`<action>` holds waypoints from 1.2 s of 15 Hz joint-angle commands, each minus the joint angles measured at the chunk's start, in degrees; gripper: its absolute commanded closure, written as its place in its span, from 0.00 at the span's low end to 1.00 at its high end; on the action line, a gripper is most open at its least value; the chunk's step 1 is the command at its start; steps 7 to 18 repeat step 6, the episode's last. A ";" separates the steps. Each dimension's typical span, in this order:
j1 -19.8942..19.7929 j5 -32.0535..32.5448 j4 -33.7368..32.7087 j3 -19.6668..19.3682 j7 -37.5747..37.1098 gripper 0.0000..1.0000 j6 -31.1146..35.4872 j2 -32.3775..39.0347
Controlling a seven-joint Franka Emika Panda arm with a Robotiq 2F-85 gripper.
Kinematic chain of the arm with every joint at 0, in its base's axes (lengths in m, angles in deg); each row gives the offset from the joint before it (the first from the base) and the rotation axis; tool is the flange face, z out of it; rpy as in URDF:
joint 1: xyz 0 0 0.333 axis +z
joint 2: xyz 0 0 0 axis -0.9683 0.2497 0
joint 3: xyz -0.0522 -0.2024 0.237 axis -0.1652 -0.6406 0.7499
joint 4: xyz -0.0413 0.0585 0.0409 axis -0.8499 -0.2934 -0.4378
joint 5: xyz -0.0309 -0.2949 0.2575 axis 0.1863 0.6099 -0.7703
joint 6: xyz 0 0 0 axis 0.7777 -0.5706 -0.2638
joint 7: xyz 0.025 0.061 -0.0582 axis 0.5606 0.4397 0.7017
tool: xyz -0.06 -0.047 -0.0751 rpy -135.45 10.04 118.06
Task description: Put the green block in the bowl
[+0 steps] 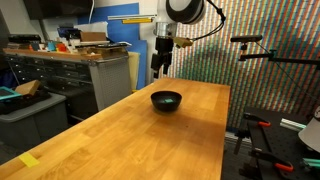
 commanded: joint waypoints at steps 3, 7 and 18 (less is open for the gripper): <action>-0.65 0.10 -1.38 0.25 0.66 0.00 -2.11 -0.19; -0.65 0.10 -1.41 0.26 0.74 0.00 -2.28 -0.20; -0.65 0.10 -1.41 0.26 0.74 0.00 -2.28 -0.20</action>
